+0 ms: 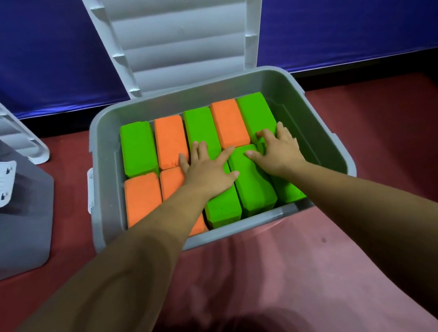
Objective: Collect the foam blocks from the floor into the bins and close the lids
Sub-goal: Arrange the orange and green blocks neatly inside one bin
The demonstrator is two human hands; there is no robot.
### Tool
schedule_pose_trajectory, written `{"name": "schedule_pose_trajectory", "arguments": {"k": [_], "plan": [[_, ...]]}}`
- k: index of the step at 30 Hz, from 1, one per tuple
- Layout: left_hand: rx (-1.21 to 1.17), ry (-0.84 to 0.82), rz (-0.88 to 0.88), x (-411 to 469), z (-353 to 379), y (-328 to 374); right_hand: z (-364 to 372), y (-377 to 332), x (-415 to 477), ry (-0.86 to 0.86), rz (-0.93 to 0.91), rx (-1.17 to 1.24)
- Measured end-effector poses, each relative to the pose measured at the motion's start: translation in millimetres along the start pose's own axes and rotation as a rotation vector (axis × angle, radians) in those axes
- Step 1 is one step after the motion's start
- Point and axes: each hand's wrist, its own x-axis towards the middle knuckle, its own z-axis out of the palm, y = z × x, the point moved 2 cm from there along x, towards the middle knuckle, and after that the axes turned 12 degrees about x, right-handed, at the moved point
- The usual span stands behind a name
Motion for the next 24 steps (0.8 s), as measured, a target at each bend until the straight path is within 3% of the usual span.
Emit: {"name": "schedule_pose_trajectory", "arguments": {"k": [6, 9, 12, 14, 16, 24], "plan": [[0.032, 0.344, 0.124, -11.1, 7.8, -40.6, 17.3, 4.5, -7.8, 0.024, -0.11, -0.209], [0.135, 0.494, -0.011, -16.2, 9.5, -62.7, 22.2, -1.5, -10.7, 0.037, -0.122, -0.276], [0.151, 0.406, -0.297, -23.5, 16.8, -89.9, 20.3, -3.5, -5.6, -0.031, -0.09, -0.276], [0.096, 0.313, -0.399, -30.6, 23.0, -108.6, 19.1, -2.5, -4.6, -0.046, -0.084, -0.271], [0.022, 0.243, -0.411, -35.4, 32.5, -118.6, 21.0, -2.4, -5.8, -0.026, -0.097, -0.271], [-0.061, 0.282, -0.324, -25.9, 39.5, -121.5, 25.9, -3.1, -6.9, -0.003, -0.072, -0.256]]}}
